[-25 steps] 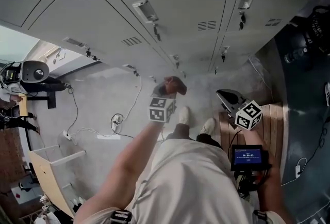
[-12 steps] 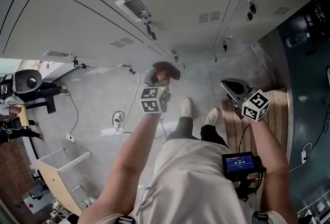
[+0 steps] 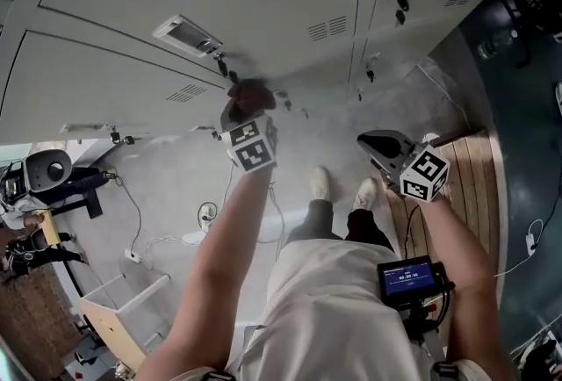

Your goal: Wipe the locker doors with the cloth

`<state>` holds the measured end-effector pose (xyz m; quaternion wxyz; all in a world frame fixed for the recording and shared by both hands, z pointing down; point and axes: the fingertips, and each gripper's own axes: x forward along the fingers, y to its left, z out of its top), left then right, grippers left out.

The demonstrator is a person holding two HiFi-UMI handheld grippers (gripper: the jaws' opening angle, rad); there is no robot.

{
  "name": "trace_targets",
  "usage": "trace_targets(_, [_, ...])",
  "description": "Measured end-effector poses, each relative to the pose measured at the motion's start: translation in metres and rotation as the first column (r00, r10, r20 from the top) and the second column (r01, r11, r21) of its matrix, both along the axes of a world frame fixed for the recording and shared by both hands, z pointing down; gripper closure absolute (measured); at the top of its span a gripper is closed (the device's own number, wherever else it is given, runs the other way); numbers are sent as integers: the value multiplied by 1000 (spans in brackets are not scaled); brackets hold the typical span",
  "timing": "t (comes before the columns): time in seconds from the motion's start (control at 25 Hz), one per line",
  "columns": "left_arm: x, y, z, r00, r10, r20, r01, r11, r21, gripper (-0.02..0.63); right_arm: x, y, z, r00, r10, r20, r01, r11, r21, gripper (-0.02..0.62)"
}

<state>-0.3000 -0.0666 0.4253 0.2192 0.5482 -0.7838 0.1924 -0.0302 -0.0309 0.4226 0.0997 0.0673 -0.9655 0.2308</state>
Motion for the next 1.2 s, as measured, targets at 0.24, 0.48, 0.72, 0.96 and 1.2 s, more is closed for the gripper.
trace_targets(0.24, [50, -34, 10, 997, 64, -52, -65, 998, -6, 538, 30, 0, 10, 998, 59, -14, -60, 998, -28, 577])
trace_targets(0.48, [135, -93, 4, 973, 206, -108, -205, 979, 22, 538, 62, -3, 16, 991, 128, -31, -129, 991, -39, 577])
trace_targets(0.72, [217, -144, 6, 919, 383, -97, -384, 923, 13, 538, 90, -1, 22, 982, 181, -49, -184, 981, -62, 577])
trace_targets(0.96, [211, -142, 30, 930, 324, -174, -330, 944, -3, 538, 96, 10, 32, 981, 184, -65, -189, 978, -86, 577])
trace_targets(1.2, [131, -87, 68, 967, 209, -145, -225, 969, -99, 538, 81, 11, 36, 986, 158, -59, -163, 982, -90, 577])
